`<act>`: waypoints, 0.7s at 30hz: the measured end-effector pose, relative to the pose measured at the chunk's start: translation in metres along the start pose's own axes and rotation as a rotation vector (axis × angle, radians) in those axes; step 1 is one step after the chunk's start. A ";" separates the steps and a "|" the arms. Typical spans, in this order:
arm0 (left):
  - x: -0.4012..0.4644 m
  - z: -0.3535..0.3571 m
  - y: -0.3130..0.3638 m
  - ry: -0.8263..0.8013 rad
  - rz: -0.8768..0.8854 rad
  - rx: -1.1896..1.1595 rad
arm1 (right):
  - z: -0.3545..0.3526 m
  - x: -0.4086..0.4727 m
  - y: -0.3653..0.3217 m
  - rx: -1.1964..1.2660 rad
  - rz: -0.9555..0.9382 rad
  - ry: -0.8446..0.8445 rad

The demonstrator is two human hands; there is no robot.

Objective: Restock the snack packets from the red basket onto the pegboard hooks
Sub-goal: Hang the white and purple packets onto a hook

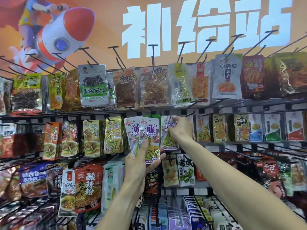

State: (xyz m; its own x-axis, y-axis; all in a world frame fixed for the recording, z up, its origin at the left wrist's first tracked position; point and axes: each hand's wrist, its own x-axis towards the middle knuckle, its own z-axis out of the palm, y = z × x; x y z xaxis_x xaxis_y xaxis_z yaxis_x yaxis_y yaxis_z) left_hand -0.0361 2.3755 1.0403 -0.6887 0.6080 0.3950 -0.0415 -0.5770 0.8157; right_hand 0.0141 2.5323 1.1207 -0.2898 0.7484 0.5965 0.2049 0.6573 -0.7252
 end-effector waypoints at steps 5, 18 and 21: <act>0.003 0.001 -0.005 -0.017 -0.037 -0.019 | -0.007 -0.026 0.009 0.181 -0.028 0.126; 0.015 0.011 -0.023 0.121 -0.068 0.076 | -0.015 -0.032 0.014 0.515 -0.049 0.086; 0.016 0.007 -0.022 0.157 -0.032 0.129 | -0.015 -0.021 0.010 0.437 -0.017 0.088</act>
State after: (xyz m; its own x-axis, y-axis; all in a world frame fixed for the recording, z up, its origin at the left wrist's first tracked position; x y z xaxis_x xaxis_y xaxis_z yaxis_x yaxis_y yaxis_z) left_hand -0.0415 2.4020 1.0317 -0.7934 0.5265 0.3056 0.0212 -0.4778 0.8782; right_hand 0.0361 2.5243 1.1056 -0.2056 0.7548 0.6229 -0.2195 0.5847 -0.7810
